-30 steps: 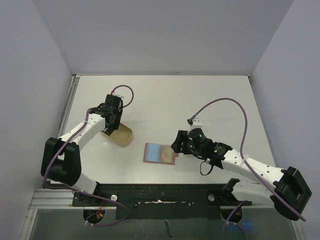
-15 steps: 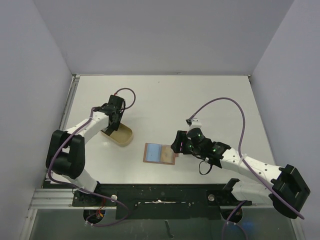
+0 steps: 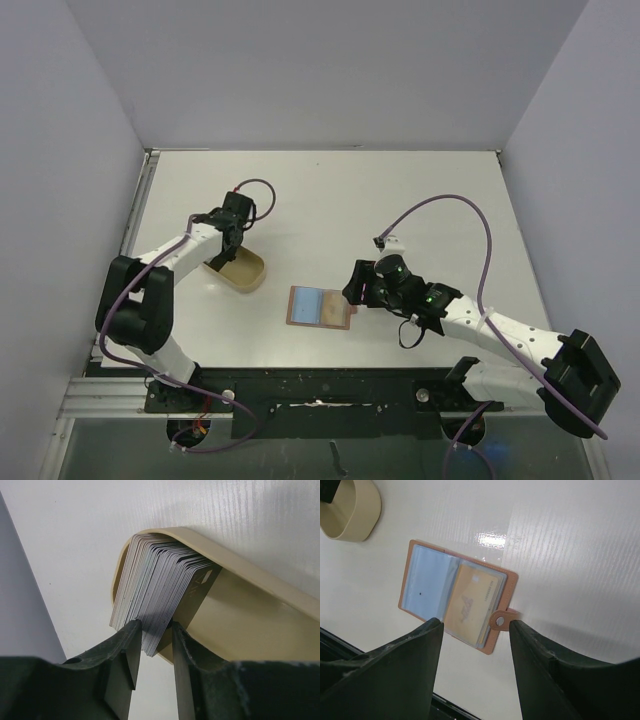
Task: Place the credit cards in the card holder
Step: Pick up the credit card from the storage box.
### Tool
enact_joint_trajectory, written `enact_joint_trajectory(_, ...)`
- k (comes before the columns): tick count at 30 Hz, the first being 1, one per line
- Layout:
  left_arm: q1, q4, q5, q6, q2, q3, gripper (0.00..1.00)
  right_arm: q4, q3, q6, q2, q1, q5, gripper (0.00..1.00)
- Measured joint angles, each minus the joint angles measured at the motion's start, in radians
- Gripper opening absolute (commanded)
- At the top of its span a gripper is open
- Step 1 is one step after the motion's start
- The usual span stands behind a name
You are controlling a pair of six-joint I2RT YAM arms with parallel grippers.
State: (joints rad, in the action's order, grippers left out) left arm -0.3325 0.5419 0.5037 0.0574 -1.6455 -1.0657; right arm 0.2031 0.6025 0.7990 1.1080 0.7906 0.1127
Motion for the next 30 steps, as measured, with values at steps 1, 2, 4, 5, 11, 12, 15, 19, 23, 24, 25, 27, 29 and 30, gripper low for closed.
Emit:
enact_joint_trajectory(1,-0.004,0.000,0.004,0.001,-0.003,-0.001,0.27,0.000,0.000,0.000,0.000,0.000,0.000,0.56)
enact_joint_trajectory(2,-0.007,0.000,0.007,0.003,-0.006,-0.001,0.26,0.000,0.000,0.000,0.000,0.000,0.000,0.56)
enact_joint_trajectory(4,-0.011,0.000,0.011,0.003,-0.006,-0.001,0.24,0.000,0.000,0.000,0.000,0.000,0.000,0.56)
enact_joint_trajectory(5,-0.011,0.000,0.013,0.003,-0.006,-0.001,0.23,0.000,0.000,0.000,0.000,-0.003,0.000,0.56)
enact_joint_trajectory(11,-0.016,0.000,0.024,0.004,-0.006,-0.002,0.18,0.000,0.000,0.001,-0.005,-0.005,-0.001,0.56)
enact_joint_trajectory(12,-0.018,0.001,0.027,0.004,-0.006,-0.002,0.17,0.000,0.000,0.001,-0.006,-0.005,-0.001,0.56)
enact_joint_trajectory(15,-0.025,0.001,0.038,0.004,-0.006,-0.002,0.14,0.000,-0.002,0.001,-0.017,-0.005,-0.001,0.57)
enact_joint_trajectory(19,-0.031,0.004,0.045,0.004,-0.006,-0.004,0.09,0.000,-0.003,0.001,-0.037,-0.005,-0.001,0.57)
enact_joint_trajectory(23,-0.038,0.013,0.046,0.005,-0.006,-0.019,0.02,0.000,-0.003,0.001,-0.041,-0.005,-0.001,0.57)
enact_joint_trajectory(24,-0.040,0.014,0.046,0.004,-0.006,-0.021,0.00,0.000,-0.003,0.001,-0.041,-0.005,-0.001,0.57)
enact_joint_trajectory(25,-0.042,0.019,0.045,0.003,-0.006,-0.025,0.00,0.000,-0.003,0.001,-0.041,-0.005,-0.001,0.57)
enact_joint_trajectory(27,-0.049,0.029,0.036,-0.002,-0.006,-0.034,0.00,0.000,-0.003,0.001,-0.041,-0.005,-0.001,0.57)
enact_joint_trajectory(29,-0.053,0.040,0.023,-0.005,-0.006,-0.044,0.00,0.000,-0.003,0.002,-0.041,-0.005,-0.001,0.57)
enact_joint_trajectory(30,-0.054,0.046,0.014,-0.010,-0.004,-0.048,0.00,0.000,-0.003,0.001,-0.041,-0.005,-0.001,0.57)
